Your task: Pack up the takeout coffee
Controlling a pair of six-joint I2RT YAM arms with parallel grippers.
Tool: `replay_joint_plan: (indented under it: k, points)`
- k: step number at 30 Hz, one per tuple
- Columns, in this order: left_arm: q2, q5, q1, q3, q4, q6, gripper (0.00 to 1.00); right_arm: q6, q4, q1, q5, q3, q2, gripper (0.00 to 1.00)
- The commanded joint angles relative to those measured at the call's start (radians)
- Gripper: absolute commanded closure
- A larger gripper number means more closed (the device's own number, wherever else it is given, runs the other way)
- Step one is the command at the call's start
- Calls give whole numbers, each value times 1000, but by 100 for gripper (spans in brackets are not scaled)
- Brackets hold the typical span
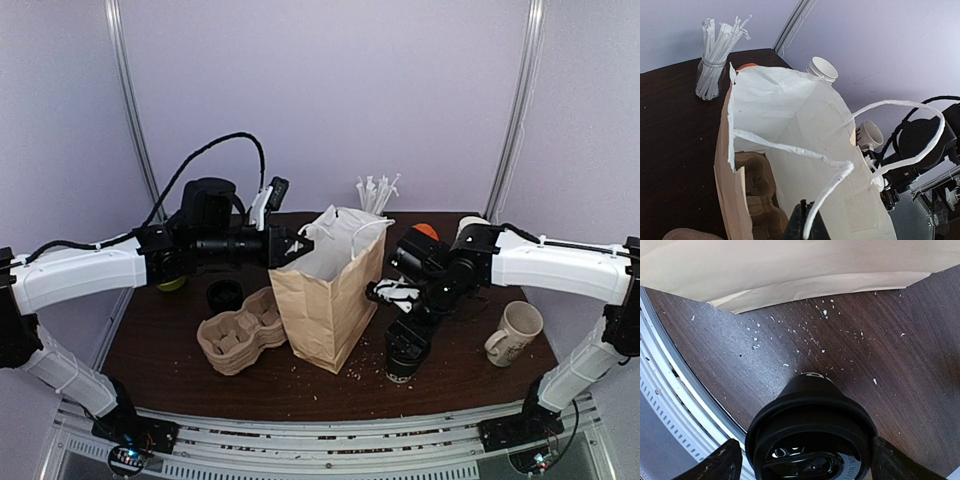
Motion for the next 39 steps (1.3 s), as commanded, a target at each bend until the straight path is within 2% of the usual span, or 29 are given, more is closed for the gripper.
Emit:
replay_joint_plan:
  k: [1, 6, 13, 16, 18, 20, 23, 29, 39]
  points:
    - [-17, 0, 4, -22, 11, 14, 100, 46, -33, 6, -9, 23, -18, 13]
    - [-16, 4, 3, -16, 11, 14, 100, 104, -73, 6, 12, 31, -13, 21]
    - [-20, 5, 3, -25, 13, 9, 100, 266, -84, 9, 54, 24, -11, 35]
    - [-20, 9, 4, -25, 16, 8, 100, 311, -78, 17, 58, 34, -17, 38]
    - [-23, 8, 2, -25, 16, 7, 100, 324, -80, 23, 59, 45, -18, 35]
    - [-24, 7, 3, -25, 16, 7, 100, 325, -83, 28, 64, 53, -21, 20]
    - [-28, 7, 3, -29, 14, 7, 100, 303, -91, 29, 60, 60, -33, 11]
    - [-31, 6, 4, -33, 14, 3, 100, 241, -126, 30, 46, 57, -31, 8]
    - [-30, 2, 4, -29, 11, 4, 100, 221, -115, 40, 16, 27, -13, 11]
